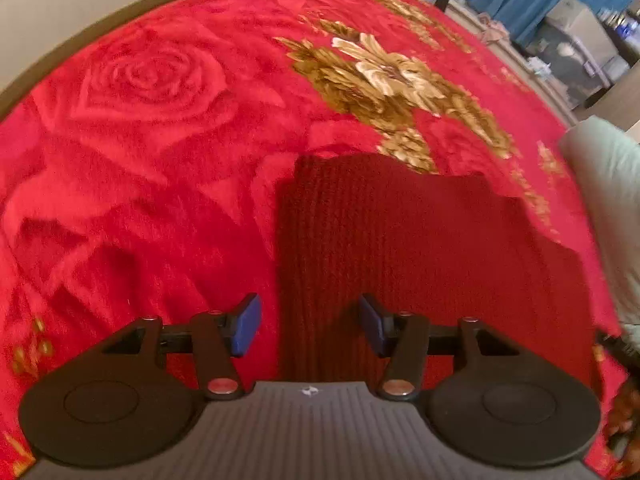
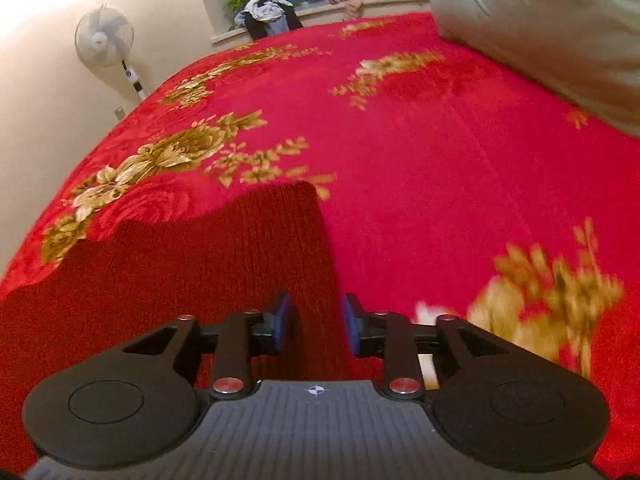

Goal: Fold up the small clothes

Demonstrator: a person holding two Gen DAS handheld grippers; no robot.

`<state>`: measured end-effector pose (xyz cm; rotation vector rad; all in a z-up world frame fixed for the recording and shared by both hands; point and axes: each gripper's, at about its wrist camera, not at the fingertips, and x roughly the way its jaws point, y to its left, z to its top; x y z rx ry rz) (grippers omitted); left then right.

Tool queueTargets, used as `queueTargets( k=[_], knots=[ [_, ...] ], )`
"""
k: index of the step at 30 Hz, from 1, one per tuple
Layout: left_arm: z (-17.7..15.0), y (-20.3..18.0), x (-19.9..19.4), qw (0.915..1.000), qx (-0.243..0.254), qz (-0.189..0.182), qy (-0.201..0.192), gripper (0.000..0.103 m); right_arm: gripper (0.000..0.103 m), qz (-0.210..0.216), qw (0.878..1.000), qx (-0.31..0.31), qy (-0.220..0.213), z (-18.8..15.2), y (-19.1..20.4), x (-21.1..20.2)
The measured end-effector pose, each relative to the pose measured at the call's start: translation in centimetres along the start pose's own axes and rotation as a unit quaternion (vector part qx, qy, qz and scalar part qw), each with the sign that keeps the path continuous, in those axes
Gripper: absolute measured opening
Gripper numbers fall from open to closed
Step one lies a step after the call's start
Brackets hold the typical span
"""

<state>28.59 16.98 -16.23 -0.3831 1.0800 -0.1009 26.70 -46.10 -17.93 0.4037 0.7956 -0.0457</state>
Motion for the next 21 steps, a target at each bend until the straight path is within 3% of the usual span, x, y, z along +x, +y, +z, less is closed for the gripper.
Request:
queueTargets(
  k=[3, 8, 9, 10, 13, 17, 19, 21],
  knots=[
    [-1.0, 0.7, -0.2, 0.9989, -0.016, -0.037, 0.023, 0.059, 0.035, 0.027, 0.999, 0.027, 0.016, -2.5, -1.6, -1.6],
    [-3.1, 0.3, -0.8, 0.9984, 0.000, -0.041, 0.039, 0.057, 0.035, 0.057, 0.998, 0.030, 0.029, -5.1, -2.5, -3.6],
    [-3.4, 0.3, -0.9, 0.9979, -0.001, -0.050, 0.042, 0.054, 0.028, 0.057, 0.998, 0.025, 0.030, -5.3, -2.3, -3.9],
    [-3.5, 0.1, -1.1, 0.9977, 0.000, -0.052, 0.043, 0.051, 0.015, 0.063, 0.997, 0.023, 0.030, -5.4, -2.3, -4.1],
    [-4.6, -0.7, -2.6, 0.9969, 0.031, -0.067, 0.026, 0.017, 0.012, 0.073, 0.997, 0.027, 0.003, -5.2, -2.3, -6.0],
    [-5.4, -0.4, -5.9, 0.9947, 0.024, -0.092, -0.039, 0.015, 0.012, 0.085, 0.993, 0.033, -0.072, -4.5, -1.9, -9.1],
    [-6.1, -0.2, -5.8, 0.9975, 0.021, -0.061, -0.027, 0.018, 0.012, 0.069, 0.994, 0.022, -0.083, -4.9, -1.6, -9.1],
    [-6.5, -0.2, -4.9, 0.9995, 0.031, -0.005, -0.006, 0.020, 0.013, 0.034, 0.999, 0.007, -0.040, -5.6, -1.5, -7.4]
  ],
)
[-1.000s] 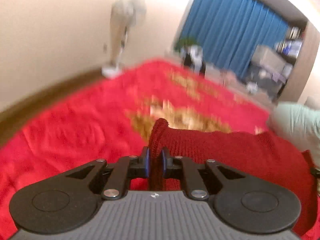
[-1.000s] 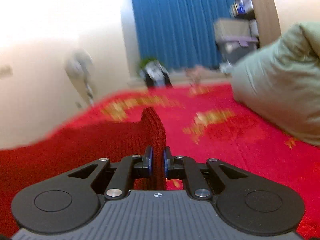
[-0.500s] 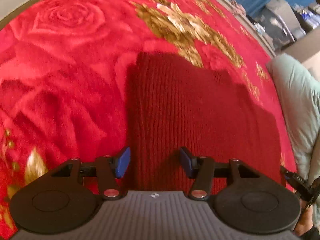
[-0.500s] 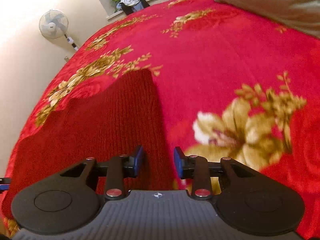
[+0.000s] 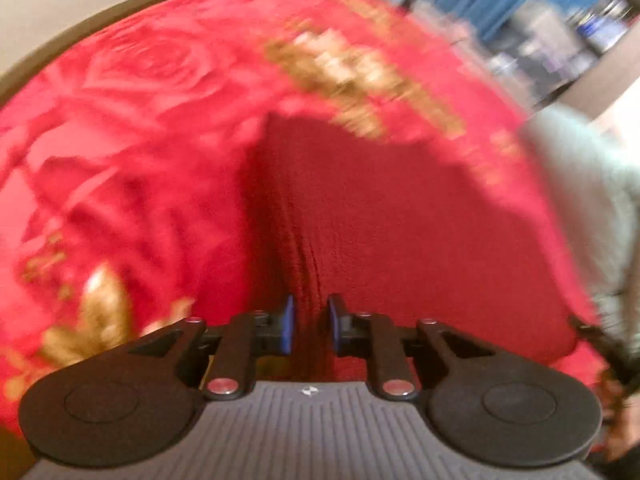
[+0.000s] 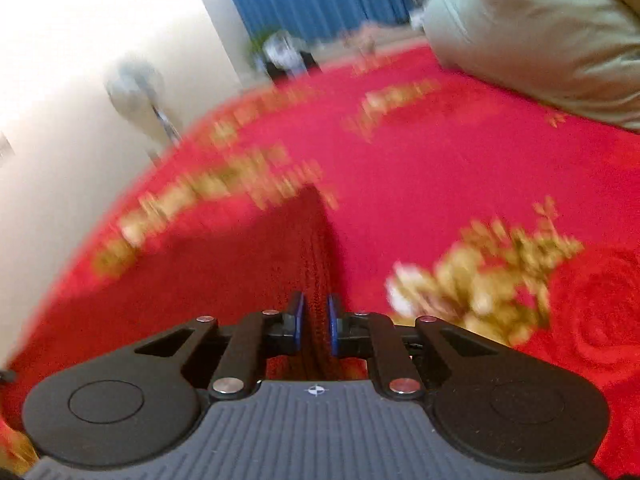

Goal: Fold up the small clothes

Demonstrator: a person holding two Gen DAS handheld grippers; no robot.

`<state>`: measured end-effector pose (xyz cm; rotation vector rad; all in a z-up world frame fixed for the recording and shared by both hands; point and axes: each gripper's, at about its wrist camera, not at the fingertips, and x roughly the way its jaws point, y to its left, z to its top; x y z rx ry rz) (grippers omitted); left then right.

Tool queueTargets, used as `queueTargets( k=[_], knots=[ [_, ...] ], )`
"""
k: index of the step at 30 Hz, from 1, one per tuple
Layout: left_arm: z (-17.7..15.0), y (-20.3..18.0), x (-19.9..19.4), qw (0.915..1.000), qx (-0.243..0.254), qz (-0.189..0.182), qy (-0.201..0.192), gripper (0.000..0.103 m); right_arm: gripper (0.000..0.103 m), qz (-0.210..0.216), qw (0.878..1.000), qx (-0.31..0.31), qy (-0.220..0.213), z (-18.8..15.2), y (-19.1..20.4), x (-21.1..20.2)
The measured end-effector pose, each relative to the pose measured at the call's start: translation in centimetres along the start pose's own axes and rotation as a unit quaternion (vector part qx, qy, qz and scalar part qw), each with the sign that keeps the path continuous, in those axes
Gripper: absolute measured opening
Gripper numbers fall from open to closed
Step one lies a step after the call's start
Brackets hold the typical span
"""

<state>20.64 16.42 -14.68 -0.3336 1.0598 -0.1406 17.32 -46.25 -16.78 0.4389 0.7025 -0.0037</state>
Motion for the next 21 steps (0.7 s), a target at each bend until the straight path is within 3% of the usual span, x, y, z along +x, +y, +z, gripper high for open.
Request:
queueTargets(
  k=[1, 3, 5, 7, 8, 10, 11, 13, 17, 19, 21],
  knots=[
    [-0.1, -0.1, -0.2, 0.9998, 0.011, 0.016, -0.005, 0.020, 0.014, -0.007, 1.000, 0.008, 0.021, -0.4, -0.4, 0.6],
    [-0.5, -0.6, -2.3, 0.9973, 0.035, 0.023, -0.060, 0.020, 0.020, -0.016, 0.999, 0.029, 0.009, -0.7, -0.9, -0.2],
    [-1.1, -1.0, -4.5, 0.9935, 0.044, -0.032, -0.100, 0.028, 0.023, -0.013, 0.999, 0.033, -0.026, -1.0, -1.0, -1.8],
    [-1.7, -1.6, -4.5, 0.9911, 0.066, -0.085, -0.078, 0.037, 0.023, 0.000, 0.999, 0.012, -0.030, -1.6, -0.8, -2.3],
    [-2.0, -2.2, -3.4, 0.9921, 0.083, -0.080, -0.049, 0.039, 0.023, -0.001, 1.000, -0.002, -0.014, -1.9, -0.7, -1.9],
    [-2.8, -3.1, -0.2, 0.9924, 0.118, -0.015, 0.032, 0.037, 0.024, -0.038, 0.997, -0.041, 0.045, -2.7, -0.5, -0.2],
    [-3.2, -3.6, 0.8, 0.9891, 0.137, 0.014, 0.052, 0.034, 0.026, -0.053, 0.996, -0.045, 0.061, -2.9, -0.5, 0.2],
    [-3.1, -4.7, 0.3, 0.9866, 0.159, 0.021, 0.031, 0.037, 0.026, -0.051, 0.998, -0.011, 0.045, -2.4, -0.4, -0.9],
    [-2.2, -5.8, -2.7, 0.9865, 0.152, -0.040, -0.046, 0.050, 0.026, -0.065, 0.997, -0.034, -0.003, -1.1, 1.7, -4.8],
    [-2.2, -6.5, -2.8, 0.9843, 0.159, -0.065, -0.043, 0.050, 0.026, -0.061, 0.996, -0.059, -0.022, -0.2, 3.2, -6.6],
    [-2.2, -7.6, -2.1, 0.9824, 0.177, -0.055, -0.024, 0.050, 0.026, -0.060, 0.994, -0.081, -0.031, 0.6, 4.4, -8.0]
  ],
)
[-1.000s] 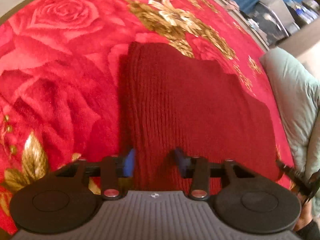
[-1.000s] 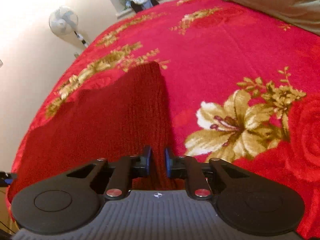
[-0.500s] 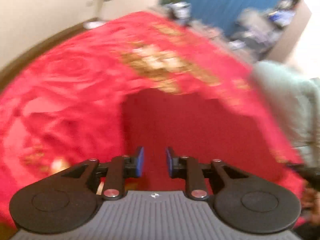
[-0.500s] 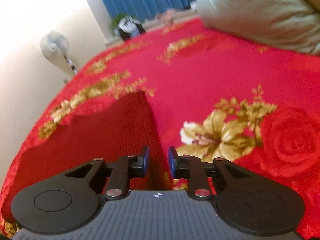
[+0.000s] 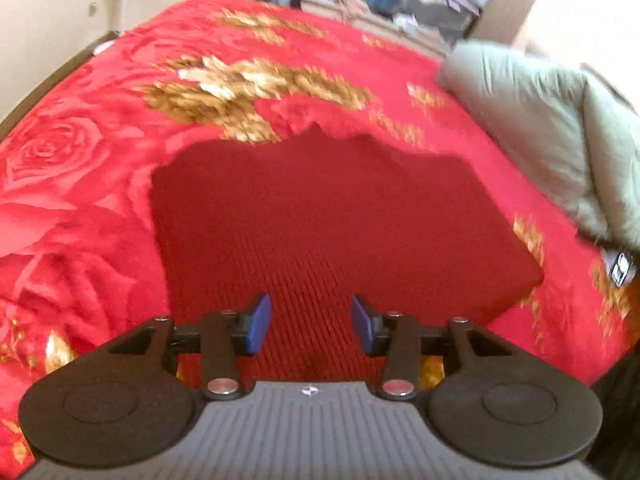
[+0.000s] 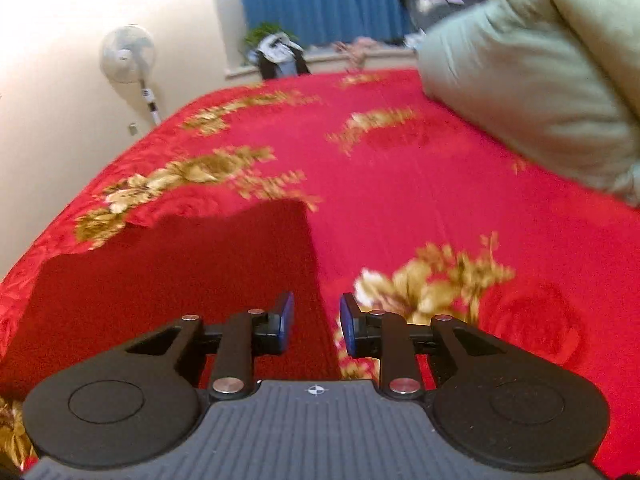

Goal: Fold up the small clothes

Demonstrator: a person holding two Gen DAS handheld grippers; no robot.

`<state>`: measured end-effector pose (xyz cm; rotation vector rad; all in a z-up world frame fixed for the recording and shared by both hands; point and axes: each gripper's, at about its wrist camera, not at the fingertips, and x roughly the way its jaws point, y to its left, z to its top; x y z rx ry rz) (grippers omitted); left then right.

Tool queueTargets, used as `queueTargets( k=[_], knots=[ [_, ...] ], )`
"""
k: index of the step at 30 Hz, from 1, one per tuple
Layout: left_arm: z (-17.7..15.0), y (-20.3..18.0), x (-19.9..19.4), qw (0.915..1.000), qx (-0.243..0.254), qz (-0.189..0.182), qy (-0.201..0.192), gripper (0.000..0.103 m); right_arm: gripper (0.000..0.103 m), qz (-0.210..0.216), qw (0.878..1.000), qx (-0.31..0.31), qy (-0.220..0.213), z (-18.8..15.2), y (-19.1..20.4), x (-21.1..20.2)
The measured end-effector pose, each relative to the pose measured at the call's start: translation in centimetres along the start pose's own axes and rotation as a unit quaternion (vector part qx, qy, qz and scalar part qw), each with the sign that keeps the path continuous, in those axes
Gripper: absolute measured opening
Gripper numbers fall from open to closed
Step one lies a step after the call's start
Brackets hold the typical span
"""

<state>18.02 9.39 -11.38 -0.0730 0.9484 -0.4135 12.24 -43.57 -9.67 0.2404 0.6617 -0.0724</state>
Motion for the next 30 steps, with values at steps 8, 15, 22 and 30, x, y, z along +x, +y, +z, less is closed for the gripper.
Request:
queueTargets(
  k=[8, 15, 22, 30],
  knots=[
    [-1.8, -0.9, 2.0, 0.9929, 0.041, 0.090, 0.066, 0.050, 0.027, 0.027, 0.999, -0.012, -0.040, 4.3, 4.1, -3.2],
    [-1.3, -1.2, 0.9, 0.9982, 0.036, 0.046, 0.013, 0.056, 0.029, 0.082, 0.994, -0.024, -0.063, 6.2, 6.9, -4.4],
    [-4.8, -2.2, -0.4, 0.9919, 0.062, 0.110, -0.009, 0.059, 0.031, 0.101, 0.993, -0.015, -0.053, 5.8, 5.5, -1.5],
    [-9.8, -5.2, -4.0, 0.9739, -0.036, 0.170, -0.147, 0.074, 0.031, 0.099, 0.995, 0.003, -0.016, 0.8, 2.8, 4.1]
  ],
)
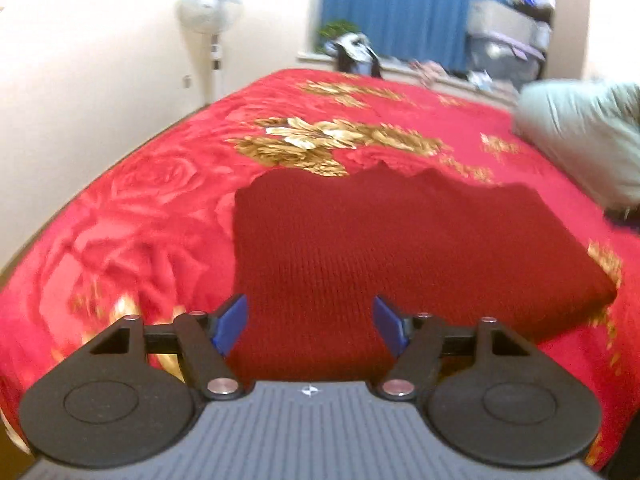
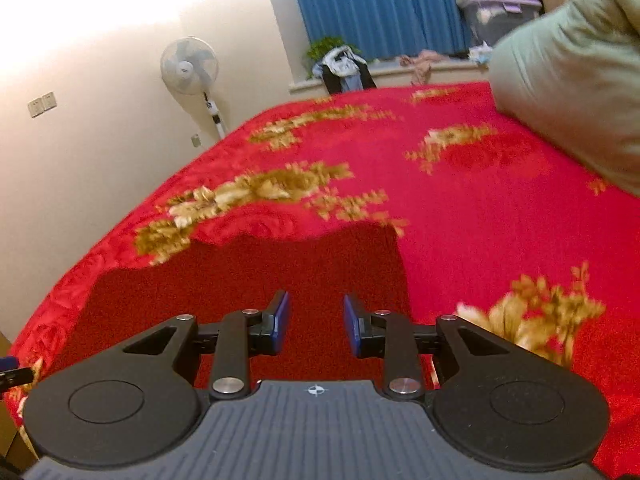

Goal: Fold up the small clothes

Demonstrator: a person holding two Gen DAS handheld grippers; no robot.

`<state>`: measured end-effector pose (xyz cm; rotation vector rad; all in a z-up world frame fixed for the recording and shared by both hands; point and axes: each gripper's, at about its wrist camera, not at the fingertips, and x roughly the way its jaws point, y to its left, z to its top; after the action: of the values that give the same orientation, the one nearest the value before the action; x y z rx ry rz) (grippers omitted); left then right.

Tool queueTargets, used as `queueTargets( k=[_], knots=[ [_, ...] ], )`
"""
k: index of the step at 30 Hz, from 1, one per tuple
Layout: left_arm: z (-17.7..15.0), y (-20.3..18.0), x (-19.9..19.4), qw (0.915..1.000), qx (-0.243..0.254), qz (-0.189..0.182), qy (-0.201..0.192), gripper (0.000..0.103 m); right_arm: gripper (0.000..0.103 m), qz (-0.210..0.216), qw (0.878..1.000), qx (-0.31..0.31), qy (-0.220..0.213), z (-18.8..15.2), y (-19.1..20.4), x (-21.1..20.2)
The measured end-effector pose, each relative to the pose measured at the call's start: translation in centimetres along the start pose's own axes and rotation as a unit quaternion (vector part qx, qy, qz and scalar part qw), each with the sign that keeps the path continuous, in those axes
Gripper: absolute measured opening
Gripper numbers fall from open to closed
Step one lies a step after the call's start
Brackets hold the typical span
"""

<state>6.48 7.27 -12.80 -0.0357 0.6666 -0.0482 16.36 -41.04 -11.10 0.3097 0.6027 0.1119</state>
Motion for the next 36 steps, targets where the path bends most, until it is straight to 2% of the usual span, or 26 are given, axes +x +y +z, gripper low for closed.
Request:
queueTargets(
  k=[2, 5, 6, 9, 12, 14, 17, 19, 21, 23, 24, 25, 26, 27, 29, 31, 35, 36],
  knots=[
    [-1.1, -0.2, -0.2, 0.9995, -0.030, 0.009, -0.001, 0.074, 0.031, -0.004, 1.000, 0.013, 0.012, -1.0, -0.7, 0.9],
    [-2.1, 0.1, 0.7, 0.9955, -0.092, 0.002, 0.019, 0.074, 0.031, -0.029, 0.999, 0.014, 0.017, -1.8, -0.8, 1.8],
    [-2.6, 0.4, 0.8, 0.9923, -0.120, -0.001, 0.028, 0.074, 0.031, -0.037, 0.999, 0.015, 0.019, -1.9, -0.7, 2.0],
    [-4.1, 1.7, 2.6, 0.9753, -0.210, -0.033, 0.060, 0.075, 0.031, -0.040, 0.999, 0.026, 0.025, -2.3, -1.0, 2.3],
    [-4.8, 2.4, 4.2, 0.9621, -0.256, -0.039, 0.084, 0.078, 0.031, -0.050, 0.997, 0.044, 0.044, -2.9, -1.7, 2.8],
    [-4.8, 3.0, 4.5, 0.9567, -0.276, -0.048, 0.077, 0.083, 0.031, -0.052, 0.996, 0.055, 0.056, -3.3, -2.3, 3.2],
    [-4.5, 3.9, 5.1, 0.9484, -0.307, -0.049, 0.063, 0.083, 0.031, -0.069, 0.993, 0.059, 0.071, -3.8, -2.9, 3.9],
    [-4.2, 4.7, 5.8, 0.9389, -0.335, -0.052, 0.056, 0.083, 0.031, -0.076, 0.992, 0.063, 0.079, -3.9, -3.2, 4.3],
    [-4.3, 5.2, 6.5, 0.9287, -0.364, -0.055, 0.047, 0.083, 0.031, -0.079, 0.991, 0.066, 0.081, -3.9, -3.3, 4.5],
    [-4.4, 5.5, 6.8, 0.9238, -0.379, -0.046, 0.033, 0.076, 0.031, -0.081, 0.992, 0.065, 0.078, -3.9, -3.4, 4.4],
    [-4.3, 5.4, 6.9, 0.9225, -0.383, -0.040, 0.028, 0.075, 0.031, -0.081, 0.992, 0.069, 0.074, -3.8, -3.5, 4.3],
    [-4.3, 5.5, 6.9, 0.9220, -0.385, -0.035, 0.026, 0.068, 0.031, -0.082, 0.991, 0.076, 0.069, -3.8, -3.7, 4.0],
    [-4.3, 5.6, 6.9, 0.9227, -0.384, -0.029, 0.024, 0.057, 0.031, -0.089, 0.991, 0.082, 0.063, -3.8, -3.9, 3.8],
    [-4.3, 5.8, 6.9, 0.9237, -0.382, -0.026, 0.023, 0.051, 0.031, -0.095, 0.990, 0.085, 0.059, -3.8, -4.1, 3.7],
    [-4.4, 6.1, 6.9, 0.9231, -0.383, -0.032, 0.022, 0.035, 0.032, -0.104, 0.988, 0.095, 0.055, -4.0, -4.6, 3.5],
    [-4.3, 6.2, 6.8, 0.9226, -0.383, -0.043, 0.022, 0.025, 0.036, -0.094, 0.987, 0.111, 0.069, -4.3, -5.3, 3.9],
    [-3.0, 5.4, 5.6, 0.9413, -0.335, -0.039, 0.007, 0.018, 0.039, -0.079, 0.983, 0.148, 0.079, -4.9, -6.3, 4.5],
    [-2.6, 5.2, 5.2, 0.9454, -0.324, -0.037, 0.000, 0.017, 0.036, -0.075, 0.982, 0.156, 0.077, -5.0, -6.4, 4.5]
  ],
)
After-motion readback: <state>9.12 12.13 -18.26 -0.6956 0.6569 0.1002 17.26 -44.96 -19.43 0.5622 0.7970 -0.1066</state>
